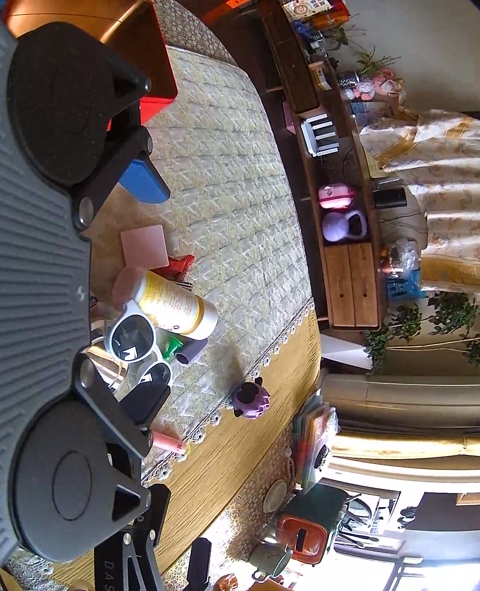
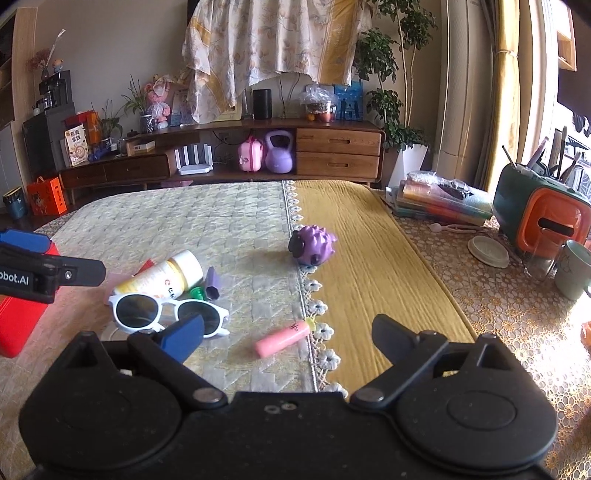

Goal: Organize rigid objects
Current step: 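Grasp the pill bottle with the left tool while the right tool grasps the pink tube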

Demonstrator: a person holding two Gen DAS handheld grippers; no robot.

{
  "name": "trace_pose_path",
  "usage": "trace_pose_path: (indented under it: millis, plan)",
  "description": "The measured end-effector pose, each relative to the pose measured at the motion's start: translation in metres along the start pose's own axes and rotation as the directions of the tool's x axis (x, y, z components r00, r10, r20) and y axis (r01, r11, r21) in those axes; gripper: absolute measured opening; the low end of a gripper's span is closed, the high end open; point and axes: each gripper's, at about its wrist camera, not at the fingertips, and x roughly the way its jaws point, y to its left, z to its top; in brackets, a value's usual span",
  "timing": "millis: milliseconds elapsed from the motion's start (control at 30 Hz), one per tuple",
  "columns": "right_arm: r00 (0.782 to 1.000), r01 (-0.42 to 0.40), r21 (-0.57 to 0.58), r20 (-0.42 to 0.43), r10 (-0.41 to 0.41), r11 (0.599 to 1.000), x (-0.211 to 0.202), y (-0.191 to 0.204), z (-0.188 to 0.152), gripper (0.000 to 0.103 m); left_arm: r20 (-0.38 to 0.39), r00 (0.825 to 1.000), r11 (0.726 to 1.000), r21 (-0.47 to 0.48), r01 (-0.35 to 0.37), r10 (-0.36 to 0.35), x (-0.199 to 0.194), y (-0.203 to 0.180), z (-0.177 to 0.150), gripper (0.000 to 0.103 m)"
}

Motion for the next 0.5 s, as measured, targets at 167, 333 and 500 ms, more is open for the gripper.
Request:
trace_pose_path:
  millis: [167,333,500]
  plan:
    - [0.998,0.02,0.027,-0.067,-0.019,0.999,0.033,-0.005,0.005,0.089,-0.049,0.999,1.0,0.006,0.023,-0.023,0.043,0.001,0.014,0.103]
    - [0.99,0.03,0.079,-0.141,-0.018,0.996,0.06,-0.006,0.002,0.081,-0.112,0.993,1.0,-0.01,0.026,-0.027,0.078,0.0,0.019,0.103]
    - [0.982,0.038,0.103,-0.189,-0.018,0.994,0.077,-0.002,0.0,0.066,-0.135,0.99,1.0,0.002,0.028,-0.028,0.102,0.0,0.019,0.094]
